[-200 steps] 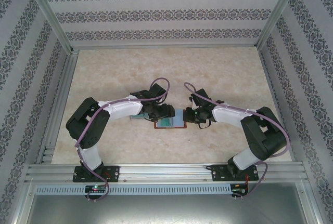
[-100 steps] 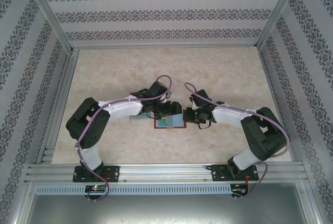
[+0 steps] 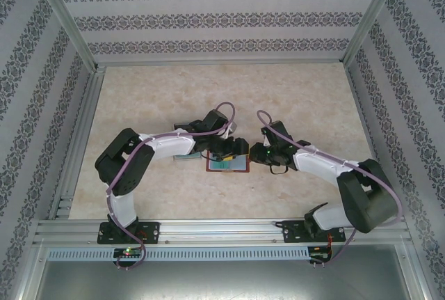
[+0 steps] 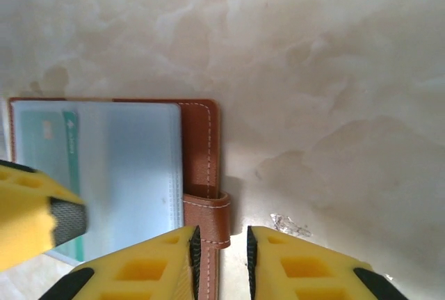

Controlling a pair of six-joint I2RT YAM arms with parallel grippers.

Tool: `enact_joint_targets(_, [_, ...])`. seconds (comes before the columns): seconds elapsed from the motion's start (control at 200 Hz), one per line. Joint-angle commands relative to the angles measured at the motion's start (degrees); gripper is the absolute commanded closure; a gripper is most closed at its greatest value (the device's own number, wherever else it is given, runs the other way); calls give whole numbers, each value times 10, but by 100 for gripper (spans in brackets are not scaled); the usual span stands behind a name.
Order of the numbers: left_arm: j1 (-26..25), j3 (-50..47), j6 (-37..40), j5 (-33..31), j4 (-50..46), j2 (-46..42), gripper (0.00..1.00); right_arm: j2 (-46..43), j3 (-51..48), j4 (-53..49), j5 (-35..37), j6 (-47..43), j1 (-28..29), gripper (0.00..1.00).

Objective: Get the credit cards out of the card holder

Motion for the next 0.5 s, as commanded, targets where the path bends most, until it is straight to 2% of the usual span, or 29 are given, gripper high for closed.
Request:
enact_joint_targets(0.0, [-7,12,-3,14,21,3,29,-25,-11,-13,17,9,-5,72])
enact_joint_targets(0.23, [13,-17,9,-42,-18,-62,29,-46,-5,-6,8,22,-1,71])
enact_joint_targets(0.38, [32,-47,16,-76,-52,-110,31,-29,27,0,-16,19,15,72])
enact_joint_targets(0.44, [34,-58,19,-94,-71,-125,37,-12,45,3,-26,19,27,72])
enact_joint_targets(0.495, [36,-67,21,-110,-86,-135,50,7,63,4,-32,19,41,72])
